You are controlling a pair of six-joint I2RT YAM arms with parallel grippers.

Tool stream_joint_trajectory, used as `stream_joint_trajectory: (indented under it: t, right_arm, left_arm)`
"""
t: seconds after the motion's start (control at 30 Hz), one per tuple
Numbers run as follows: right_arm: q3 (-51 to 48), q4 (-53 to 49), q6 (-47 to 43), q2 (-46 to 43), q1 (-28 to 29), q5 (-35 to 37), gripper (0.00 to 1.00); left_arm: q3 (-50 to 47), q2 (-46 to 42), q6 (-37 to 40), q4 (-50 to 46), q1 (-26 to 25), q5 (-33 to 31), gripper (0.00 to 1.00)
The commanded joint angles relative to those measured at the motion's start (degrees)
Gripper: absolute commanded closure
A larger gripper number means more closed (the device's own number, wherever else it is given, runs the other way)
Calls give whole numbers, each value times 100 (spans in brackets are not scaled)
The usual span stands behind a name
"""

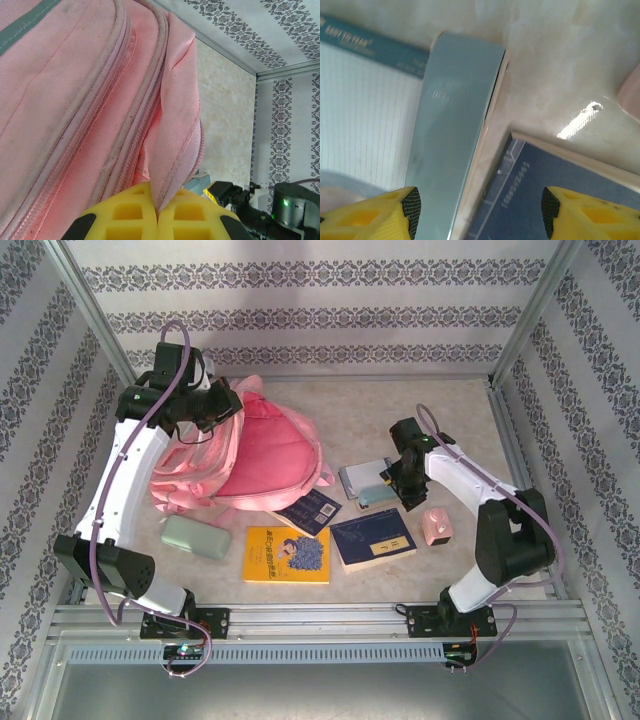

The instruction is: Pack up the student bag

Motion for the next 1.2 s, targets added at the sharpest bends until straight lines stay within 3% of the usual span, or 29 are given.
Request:
stream_joint_trajectory:
  t: [0.0, 0.4, 0.6, 0.87, 1.03, 1.17]
  right_arm:
    - [36, 288, 355, 279, -195, -8, 33]
    - [214, 653, 156, 1180, -544, -130, 35]
    - [-99, 1000, 108, 1109, -646, -126, 37]
    - [-163, 1335, -243, 1415, -730, -375, 30]
    - [-564, 1683, -229, 1058, -789, -368, 34]
    - [-576, 1761, -453, 960, -877, -356, 46]
  left_arm:
    - [-9, -262, -92, 413, 61, 145, 100]
    - [-97, -298, -26, 395, 67, 113, 100]
    - [-62, -259, 34, 378, 69, 69, 100]
    - [-97, -263, 70, 370, 69, 36, 100]
    - [-88, -280, 114, 337, 70, 8, 100]
    - [-110, -291, 114, 348, 69, 11, 100]
